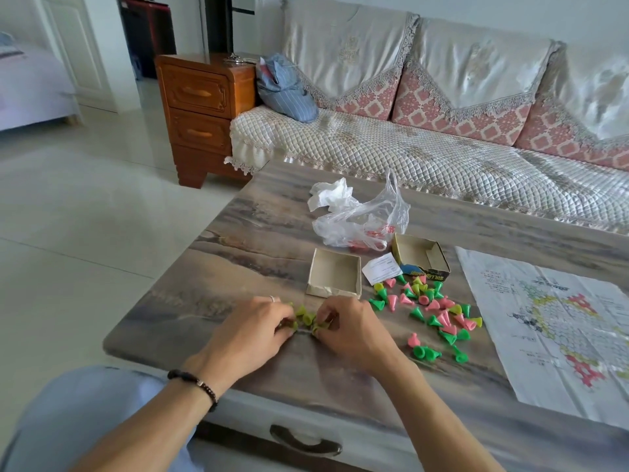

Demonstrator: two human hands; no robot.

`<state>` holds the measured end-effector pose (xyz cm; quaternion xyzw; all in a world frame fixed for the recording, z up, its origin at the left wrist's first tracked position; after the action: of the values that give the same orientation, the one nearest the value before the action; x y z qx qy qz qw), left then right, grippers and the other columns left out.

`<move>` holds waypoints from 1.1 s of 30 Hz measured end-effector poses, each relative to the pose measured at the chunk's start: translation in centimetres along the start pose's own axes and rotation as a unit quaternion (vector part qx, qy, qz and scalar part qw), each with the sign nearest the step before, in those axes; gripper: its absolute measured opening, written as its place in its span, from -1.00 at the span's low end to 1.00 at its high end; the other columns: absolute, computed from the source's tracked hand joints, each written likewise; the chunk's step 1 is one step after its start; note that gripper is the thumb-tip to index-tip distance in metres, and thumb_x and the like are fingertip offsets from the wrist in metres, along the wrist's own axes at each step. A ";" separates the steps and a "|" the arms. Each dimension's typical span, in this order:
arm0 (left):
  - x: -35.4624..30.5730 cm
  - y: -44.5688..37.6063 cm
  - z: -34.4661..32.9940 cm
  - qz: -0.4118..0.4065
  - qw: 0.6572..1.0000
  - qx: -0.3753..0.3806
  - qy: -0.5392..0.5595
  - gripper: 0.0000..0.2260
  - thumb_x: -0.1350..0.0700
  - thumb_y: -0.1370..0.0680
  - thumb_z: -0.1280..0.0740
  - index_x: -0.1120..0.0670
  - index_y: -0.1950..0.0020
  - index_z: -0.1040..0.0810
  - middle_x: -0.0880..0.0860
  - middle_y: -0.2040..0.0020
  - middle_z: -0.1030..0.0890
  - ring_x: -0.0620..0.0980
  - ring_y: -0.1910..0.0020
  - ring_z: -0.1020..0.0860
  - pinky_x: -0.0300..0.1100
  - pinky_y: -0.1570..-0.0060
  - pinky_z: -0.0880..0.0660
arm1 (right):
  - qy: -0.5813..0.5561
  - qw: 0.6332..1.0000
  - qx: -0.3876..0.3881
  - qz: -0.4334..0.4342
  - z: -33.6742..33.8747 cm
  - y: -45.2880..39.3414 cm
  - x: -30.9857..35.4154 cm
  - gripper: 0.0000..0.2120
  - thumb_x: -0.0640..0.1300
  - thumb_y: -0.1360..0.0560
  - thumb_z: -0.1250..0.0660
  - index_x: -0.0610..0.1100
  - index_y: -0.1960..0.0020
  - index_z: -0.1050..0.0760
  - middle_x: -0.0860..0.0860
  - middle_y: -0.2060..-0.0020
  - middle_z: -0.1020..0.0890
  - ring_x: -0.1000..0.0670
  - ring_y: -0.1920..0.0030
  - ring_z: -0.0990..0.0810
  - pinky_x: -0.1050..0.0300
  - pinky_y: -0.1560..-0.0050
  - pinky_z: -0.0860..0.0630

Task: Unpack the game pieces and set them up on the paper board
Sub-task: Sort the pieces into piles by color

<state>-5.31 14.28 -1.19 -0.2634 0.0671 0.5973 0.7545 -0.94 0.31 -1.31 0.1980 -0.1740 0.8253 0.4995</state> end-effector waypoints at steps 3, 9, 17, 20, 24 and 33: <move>0.1 -0.2 -0.3 0.009 1.000 -0.007 0.004 -0.87 0.09 -0.48 -0.42 0.06 0.00 -0.64 0.00 0.14 -0.58 0.02 0.13 -0.56 -0.13 0.17 -0.45 | -0.008 1.000 -0.013 0.003 -0.1 -0.2 0.1 -0.83 -0.20 -0.35 -0.39 -0.09 0.06 -0.54 0.05 0.21 -0.59 0.02 0.17 -0.53 0.26 0.22 -0.39; 0.1 -0.1 -0.2 0.018 0.999 -0.023 0.015 -0.79 0.05 -0.46 -0.45 0.06 -0.07 -0.64 -0.02 0.14 -0.57 -0.02 0.20 -0.54 -0.15 0.20 -0.44 | -0.040 0.999 -0.015 0.006 -0.4 -0.3 -0.1 -0.69 -0.22 -0.35 -0.41 -0.09 -0.09 -0.52 0.06 0.14 -0.59 0.06 0.14 -0.54 0.21 0.09 -0.51; -0.2 0.1 0.1 0.017 0.999 -0.039 0.023 -0.74 0.08 -0.43 -0.49 0.04 -0.11 -0.63 -0.05 0.10 -0.58 -0.04 0.22 -0.56 -0.16 0.24 -0.49 | -0.047 0.998 -0.016 0.023 0.0 0.2 -0.6 -0.61 -0.17 -0.34 -0.44 -0.05 -0.15 -0.51 0.06 0.13 -0.58 0.09 0.22 -0.53 0.32 0.19 -0.44; -1.3 -0.4 0.8 -0.003 0.998 -0.057 0.007 -0.78 0.02 -0.43 -0.48 0.00 -0.05 -0.63 -0.09 0.14 -0.57 -0.05 0.26 -0.57 -0.14 0.31 -0.51 | -0.030 0.999 -0.023 0.018 1.3 0.8 -1.5 -0.62 -0.15 -0.36 -0.43 -0.07 -0.17 -0.51 0.07 0.12 -0.57 0.08 0.20 -0.54 0.42 0.23 -0.39; -3.7 -2.3 0.7 -0.025 0.997 -0.078 -0.007 -0.80 -0.04 -0.43 -0.44 -0.03 -0.02 -0.64 -0.10 0.15 -0.58 -0.05 0.21 -0.58 -0.15 0.30 -0.52 | -0.023 0.999 -0.047 -0.002 4.2 1.9 -3.4 -0.69 -0.17 -0.37 -0.43 -0.10 -0.11 -0.55 0.08 0.15 -0.58 0.07 0.19 -0.56 0.30 0.17 -0.45; -9.8 -9.5 -3.4 -0.099 0.995 -0.021 -0.013 -0.84 0.12 -0.54 -0.30 0.02 -0.07 -0.63 -0.01 0.07 -0.59 0.05 0.05 -0.54 -0.10 0.13 -0.46 | 0.006 0.983 -0.147 -0.108 11.0 3.1 -12.0 -0.89 -0.24 -0.41 -0.39 -0.12 0.08 -0.64 0.04 0.28 -0.65 0.01 0.26 -0.58 0.10 0.16 -0.54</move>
<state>1.58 2.77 3.01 -0.2767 0.0184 0.5243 0.8051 3.01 -15.45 1.93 0.1350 -0.2684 0.7329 0.6104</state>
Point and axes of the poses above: each hand's wrist, its own y-axis away from the middle knuckle, its own z-axis out of the back of the hand, x = y × z, the point moved 7 cm from there along -y, towards the middle knuckle
